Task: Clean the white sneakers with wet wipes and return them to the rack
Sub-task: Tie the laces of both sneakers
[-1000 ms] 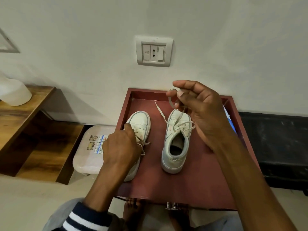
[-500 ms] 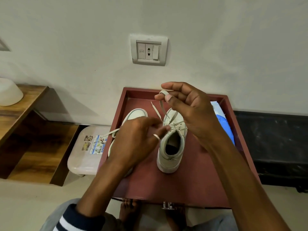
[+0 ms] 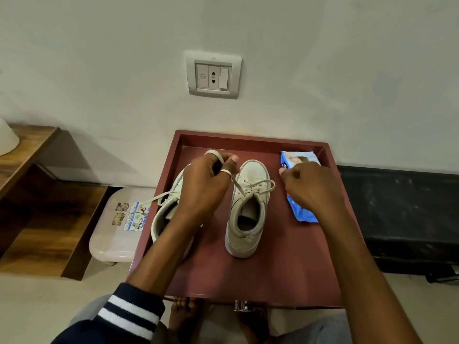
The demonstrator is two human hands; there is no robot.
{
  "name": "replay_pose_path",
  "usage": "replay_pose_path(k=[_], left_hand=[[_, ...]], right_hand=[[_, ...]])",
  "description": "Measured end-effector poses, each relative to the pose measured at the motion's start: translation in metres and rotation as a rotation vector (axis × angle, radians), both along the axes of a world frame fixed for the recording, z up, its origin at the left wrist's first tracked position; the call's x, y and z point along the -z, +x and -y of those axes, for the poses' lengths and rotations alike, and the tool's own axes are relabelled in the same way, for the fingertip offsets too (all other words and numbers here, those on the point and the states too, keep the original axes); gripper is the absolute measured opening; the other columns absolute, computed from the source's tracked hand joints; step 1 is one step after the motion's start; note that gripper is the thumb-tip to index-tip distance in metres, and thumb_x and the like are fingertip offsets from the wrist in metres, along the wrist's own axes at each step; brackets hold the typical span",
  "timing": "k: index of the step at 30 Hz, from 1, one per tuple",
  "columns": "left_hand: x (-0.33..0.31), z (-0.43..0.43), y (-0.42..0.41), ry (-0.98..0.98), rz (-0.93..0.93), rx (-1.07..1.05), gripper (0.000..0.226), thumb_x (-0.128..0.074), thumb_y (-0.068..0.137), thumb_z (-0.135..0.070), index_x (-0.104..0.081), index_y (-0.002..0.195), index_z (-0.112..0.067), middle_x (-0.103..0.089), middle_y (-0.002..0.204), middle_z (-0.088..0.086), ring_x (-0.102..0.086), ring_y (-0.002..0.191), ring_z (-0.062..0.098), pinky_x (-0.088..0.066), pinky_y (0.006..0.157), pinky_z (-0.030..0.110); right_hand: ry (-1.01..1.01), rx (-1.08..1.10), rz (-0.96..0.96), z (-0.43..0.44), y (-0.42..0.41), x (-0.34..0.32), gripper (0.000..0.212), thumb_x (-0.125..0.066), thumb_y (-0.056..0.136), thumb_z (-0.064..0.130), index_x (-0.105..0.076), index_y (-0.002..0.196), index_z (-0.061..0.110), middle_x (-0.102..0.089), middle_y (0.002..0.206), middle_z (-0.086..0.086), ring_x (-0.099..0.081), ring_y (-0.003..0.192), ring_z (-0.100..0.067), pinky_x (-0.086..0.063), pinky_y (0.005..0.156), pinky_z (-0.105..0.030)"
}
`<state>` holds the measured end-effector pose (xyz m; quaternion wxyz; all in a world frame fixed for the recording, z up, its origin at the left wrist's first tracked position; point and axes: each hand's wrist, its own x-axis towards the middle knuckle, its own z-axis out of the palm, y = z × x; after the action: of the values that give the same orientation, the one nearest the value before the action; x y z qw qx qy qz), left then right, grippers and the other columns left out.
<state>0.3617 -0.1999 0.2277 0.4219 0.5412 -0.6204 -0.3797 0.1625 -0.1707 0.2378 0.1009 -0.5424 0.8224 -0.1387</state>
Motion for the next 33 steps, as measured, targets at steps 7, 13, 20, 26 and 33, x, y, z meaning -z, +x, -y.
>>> replay_pose_path(k=[7, 13, 20, 26, 33], left_hand=[[-0.008, 0.002, 0.003, -0.081, 0.088, -0.048, 0.022, -0.058, 0.101, -0.034, -0.073, 0.103, -0.020, -0.071, 0.090, -0.014, -0.066, 0.085, -0.001, -0.049, 0.072, 0.012], [-0.048, 0.001, 0.003, -0.232, 0.121, -0.023, 0.027, -0.053, 0.105, -0.031, -0.071, 0.092, -0.015, -0.065, 0.087, -0.020, -0.058, 0.076, -0.018, -0.040, 0.064, 0.002], [-0.111, 0.011, -0.009, -0.409, 0.121, -0.027, 0.026, -0.054, 0.104, -0.031, -0.076, 0.099, -0.018, -0.067, 0.090, -0.023, -0.055, 0.082, -0.023, -0.038, 0.070, -0.001], [-0.141, 0.006, -0.012, -0.428, 0.021, 0.009, 0.027, -0.058, 0.102, -0.033, -0.069, 0.125, -0.024, -0.076, 0.088, -0.016, -0.067, 0.089, -0.003, -0.048, 0.074, 0.015], [-0.137, -0.001, -0.015, -0.370, -0.077, 0.065, 0.012, -0.076, 0.090, -0.029, -0.067, 0.093, -0.022, -0.076, 0.074, -0.011, -0.073, 0.074, 0.002, -0.059, 0.074, 0.030]], right_hand=[[0.064, -0.013, 0.323, 0.004, 0.018, 0.012, 0.034, -0.064, 0.087, 0.039, -0.060, 0.111, 0.015, -0.068, 0.098, 0.001, -0.062, 0.097, -0.021, -0.051, 0.088, -0.040], [-0.289, -0.031, 1.126, 0.001, 0.035, -0.040, 0.030, -0.067, 0.088, 0.008, -0.062, 0.118, 0.013, -0.074, 0.096, -0.008, -0.069, 0.088, -0.016, -0.052, 0.078, -0.032], [-0.546, -0.242, 0.964, -0.003, 0.042, -0.126, 0.021, -0.051, 0.100, 0.011, -0.062, 0.118, 0.015, -0.076, 0.093, 0.001, -0.072, 0.080, -0.016, -0.058, 0.078, -0.029], [-0.580, -0.249, 0.708, -0.002, 0.038, -0.146, 0.031, -0.045, 0.103, 0.025, -0.041, 0.134, 0.019, -0.073, 0.103, 0.014, -0.070, 0.074, -0.007, -0.053, 0.092, -0.041], [-0.596, -0.236, 0.714, -0.006, 0.045, -0.135, 0.014, -0.060, 0.096, 0.030, -0.064, 0.105, 0.019, -0.073, 0.078, 0.010, -0.066, 0.066, 0.001, -0.047, 0.062, -0.015]])
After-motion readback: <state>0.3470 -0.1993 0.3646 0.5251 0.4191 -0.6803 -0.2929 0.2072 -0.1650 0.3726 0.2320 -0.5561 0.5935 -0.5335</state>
